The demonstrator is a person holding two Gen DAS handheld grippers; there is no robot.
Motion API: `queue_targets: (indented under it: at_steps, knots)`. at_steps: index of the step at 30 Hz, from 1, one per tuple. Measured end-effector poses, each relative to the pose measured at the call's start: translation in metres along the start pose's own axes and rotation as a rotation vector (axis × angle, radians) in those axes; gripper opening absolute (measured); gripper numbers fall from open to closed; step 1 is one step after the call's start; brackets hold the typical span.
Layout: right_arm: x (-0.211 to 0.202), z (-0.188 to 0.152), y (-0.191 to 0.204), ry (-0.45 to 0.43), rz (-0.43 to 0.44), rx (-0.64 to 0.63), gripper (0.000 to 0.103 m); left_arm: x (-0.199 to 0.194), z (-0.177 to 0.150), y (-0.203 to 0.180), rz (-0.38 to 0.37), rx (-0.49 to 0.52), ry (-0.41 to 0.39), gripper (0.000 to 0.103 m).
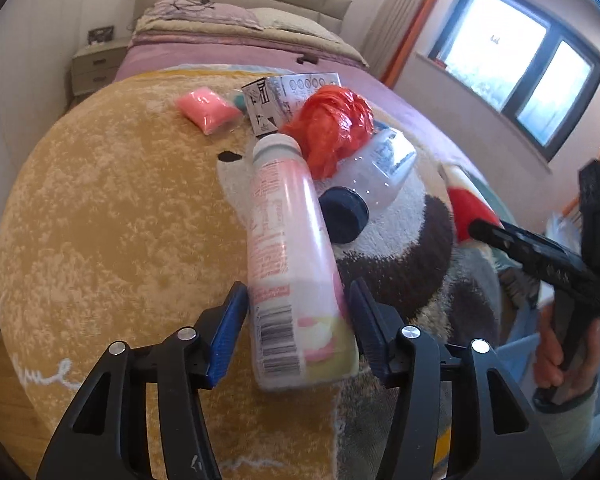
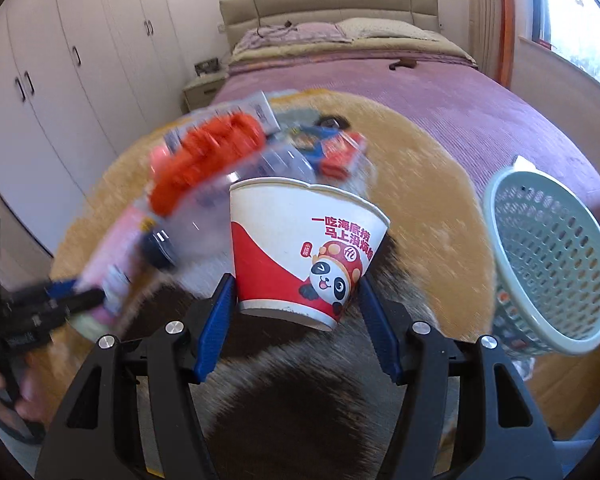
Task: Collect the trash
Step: 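Grasp the pink drink bottle with the left gripper while the right grasps the red-white cup, then carry the pink bottle and red-white cup over the basket and release both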
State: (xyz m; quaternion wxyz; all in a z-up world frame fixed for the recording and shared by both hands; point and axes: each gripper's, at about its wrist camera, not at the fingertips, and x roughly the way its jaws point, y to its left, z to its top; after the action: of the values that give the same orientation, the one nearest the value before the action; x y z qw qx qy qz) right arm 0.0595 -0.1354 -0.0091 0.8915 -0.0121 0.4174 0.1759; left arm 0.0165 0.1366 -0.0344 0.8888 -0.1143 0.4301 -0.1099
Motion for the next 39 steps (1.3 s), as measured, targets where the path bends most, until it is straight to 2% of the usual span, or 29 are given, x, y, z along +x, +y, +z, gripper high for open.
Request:
queue_targets:
  at_steps: [2,7,10,11,15,22,29,34,39]
  knots:
    - [0.001,-0.006,-0.005,0.006,-0.030,-0.020,0.059,0.006,0.004,-0.002,0.038,-0.011,0.000,0.058]
    - [0.005,-0.019,-0.014,0.007,-0.048,-0.040,0.060,0.022,0.012,0.004,0.052,-0.077,0.012,0.057]
    - [0.009,-0.022,-0.018,0.012,-0.033,-0.029,0.060,0.024,0.013,0.003,0.056,-0.089,0.003,0.055]
    - [0.010,-0.023,-0.020,0.014,-0.025,-0.022,0.061,0.023,0.013,0.003,0.052,-0.090,-0.002,0.049]
    - [0.014,-0.024,-0.026,0.026,0.025,0.024,0.064,0.013,0.004,0.006,0.057,-0.106,-0.042,0.047]
    - [0.011,-0.026,-0.024,0.008,0.050,0.019,0.060,-0.016,-0.018,0.008,0.026,-0.144,-0.146,0.047]
    - [-0.004,-0.026,-0.021,-0.046,0.068,0.005,0.058,-0.042,-0.018,-0.003,-0.034,-0.149,-0.234,0.047]
    - [-0.018,-0.023,-0.027,-0.089,0.057,0.015,0.058,-0.047,-0.009,-0.023,-0.093,-0.114,-0.237,0.047]
    - [-0.030,-0.021,-0.047,-0.121,0.056,0.050,0.058,-0.033,0.007,-0.060,-0.121,-0.038,-0.229,0.047]
